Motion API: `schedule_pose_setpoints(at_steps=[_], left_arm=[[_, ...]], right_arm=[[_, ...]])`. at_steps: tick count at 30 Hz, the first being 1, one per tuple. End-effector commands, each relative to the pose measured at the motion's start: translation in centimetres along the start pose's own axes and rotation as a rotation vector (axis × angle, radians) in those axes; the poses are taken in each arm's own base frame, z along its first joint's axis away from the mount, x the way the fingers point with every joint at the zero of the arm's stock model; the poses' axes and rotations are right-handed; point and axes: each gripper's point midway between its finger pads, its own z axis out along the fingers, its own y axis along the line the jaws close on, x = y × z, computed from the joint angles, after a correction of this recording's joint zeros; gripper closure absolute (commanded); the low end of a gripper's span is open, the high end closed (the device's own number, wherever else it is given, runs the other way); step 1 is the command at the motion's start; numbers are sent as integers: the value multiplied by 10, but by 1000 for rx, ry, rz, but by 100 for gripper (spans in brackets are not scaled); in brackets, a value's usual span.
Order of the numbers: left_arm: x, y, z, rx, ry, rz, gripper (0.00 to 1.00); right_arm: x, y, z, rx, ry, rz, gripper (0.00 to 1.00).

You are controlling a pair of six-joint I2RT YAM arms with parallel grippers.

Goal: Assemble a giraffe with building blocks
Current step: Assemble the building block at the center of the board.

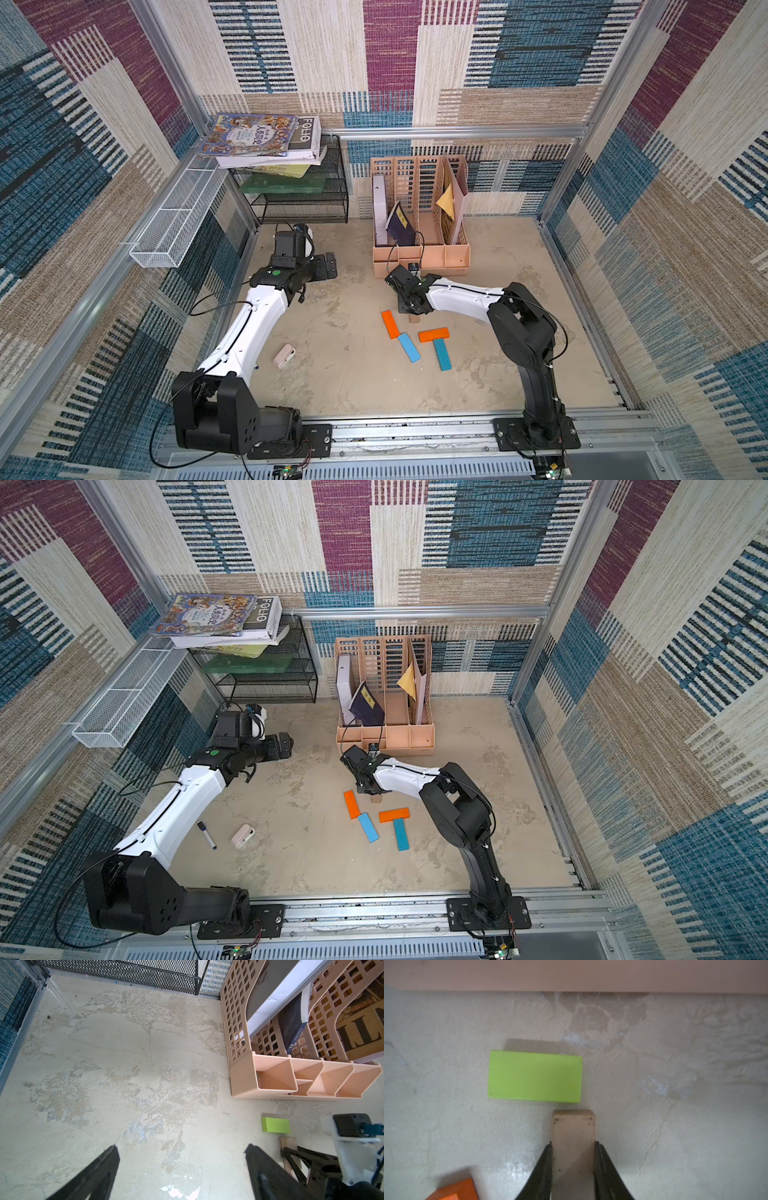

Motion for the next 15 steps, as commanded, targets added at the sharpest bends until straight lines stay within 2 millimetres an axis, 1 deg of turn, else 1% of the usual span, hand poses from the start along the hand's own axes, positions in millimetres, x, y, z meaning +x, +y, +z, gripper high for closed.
schedule_pose_setpoints(at_steps=[1, 5, 11, 15], left_arm=[[-4, -2, 0, 10, -11, -5, 1], [-4, -2, 0, 10, -10, -5, 1], [-4, -2, 1, 10, -9, -4, 1], [-4, -2, 1, 12, -5, -4, 1]], right_arm=[[11, 4, 1, -5, 42, -28, 72], [6, 6, 1, 1, 35, -33, 72], [1, 0, 6, 21, 39, -17, 72], [-2, 0, 8, 18, 36, -16, 72]])
